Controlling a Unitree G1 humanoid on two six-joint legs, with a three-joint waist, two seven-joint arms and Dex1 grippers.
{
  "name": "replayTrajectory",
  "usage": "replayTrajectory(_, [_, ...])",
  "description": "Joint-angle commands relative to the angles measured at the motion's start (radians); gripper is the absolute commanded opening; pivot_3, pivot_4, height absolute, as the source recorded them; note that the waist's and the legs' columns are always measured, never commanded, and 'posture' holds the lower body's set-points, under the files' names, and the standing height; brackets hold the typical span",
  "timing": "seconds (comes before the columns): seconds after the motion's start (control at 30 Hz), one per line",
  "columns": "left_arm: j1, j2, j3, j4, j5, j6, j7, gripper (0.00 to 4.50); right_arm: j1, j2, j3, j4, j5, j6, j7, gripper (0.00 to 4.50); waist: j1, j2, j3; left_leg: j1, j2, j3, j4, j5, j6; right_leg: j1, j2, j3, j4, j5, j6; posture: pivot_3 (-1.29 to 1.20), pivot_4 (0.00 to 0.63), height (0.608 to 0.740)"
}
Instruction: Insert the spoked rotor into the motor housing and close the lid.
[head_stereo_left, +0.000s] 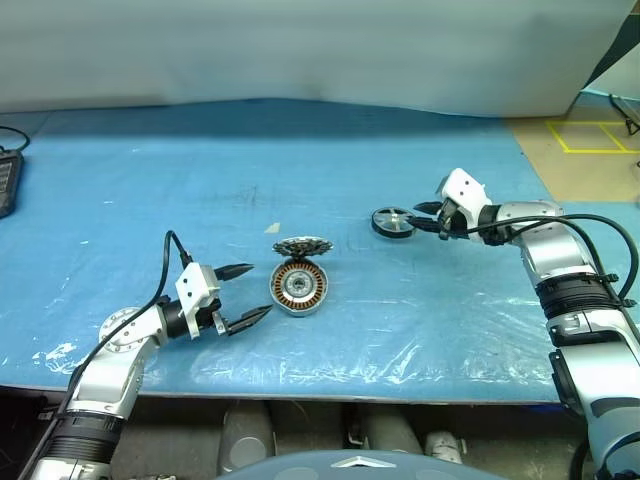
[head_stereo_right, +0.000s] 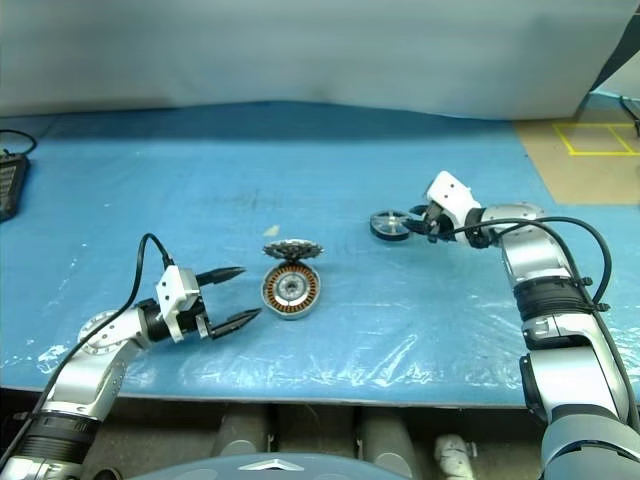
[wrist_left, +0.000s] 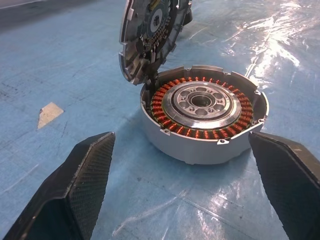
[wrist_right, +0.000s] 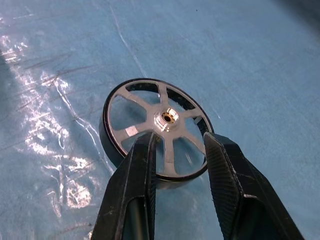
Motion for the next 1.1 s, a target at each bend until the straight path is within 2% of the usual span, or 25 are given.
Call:
replayTrajectory(0.03, [0.002, 0.004, 0.008, -0.015, -0.005, -0.015, 0.001, 4.50, -0.003, -0.004, -0.018, 0.003, 0.002, -0.022, 0.001, 1.57, 0.001, 0.000, 0.000, 0.000, 0.000, 0.000, 0.000, 0.000, 0.001, 0.000, 0.000, 0.000, 0.000, 0.000, 0.000, 0.00, 0.150, 0.740])
replayTrajectory(0.67, [-0.006, 0.004, 0.007, 0.003, 0.002, -0.024, -0.001, 4.50, 0.038, 0.056, 0.009, 0.102, -0.026, -0.038, 0.009, 1.57, 0.002, 0.000, 0.000, 0.000, 0.000, 0.000, 0.001, 0.000, 0.001, 0.000, 0.000, 0.000, 0.000, 0.000, 0.000, 0.00, 0.150, 0.740])
replayTrajectory(0.87, [-0.016, 0.004, 0.006, 0.008, 0.003, -0.023, 0.001, 4.50, 0.041, 0.087, -0.038, 0.121, 0.026, -0.068, 0.019, 0.04, 0.002, 0.000, 0.000, 0.000, 0.000, 0.000, 0.002, 0.000, 0.001, 0.000, 0.000, 0.000, 0.001, 0.000, 0.000, 0.00, 0.150, 0.740])
replayTrajectory(1.1, [-0.026, 0.007, 0.004, 0.008, 0.000, -0.019, -0.003, 4.50, 0.115, 0.090, -0.077, 0.028, 0.121, -0.069, 0.121, 0.04, 0.002, 0.000, 0.000, -0.001, 0.001, 0.000, 0.002, 0.000, 0.001, 0.000, 0.000, 0.000, 0.001, 0.000, 0.000, 0.00, 0.150, 0.740])
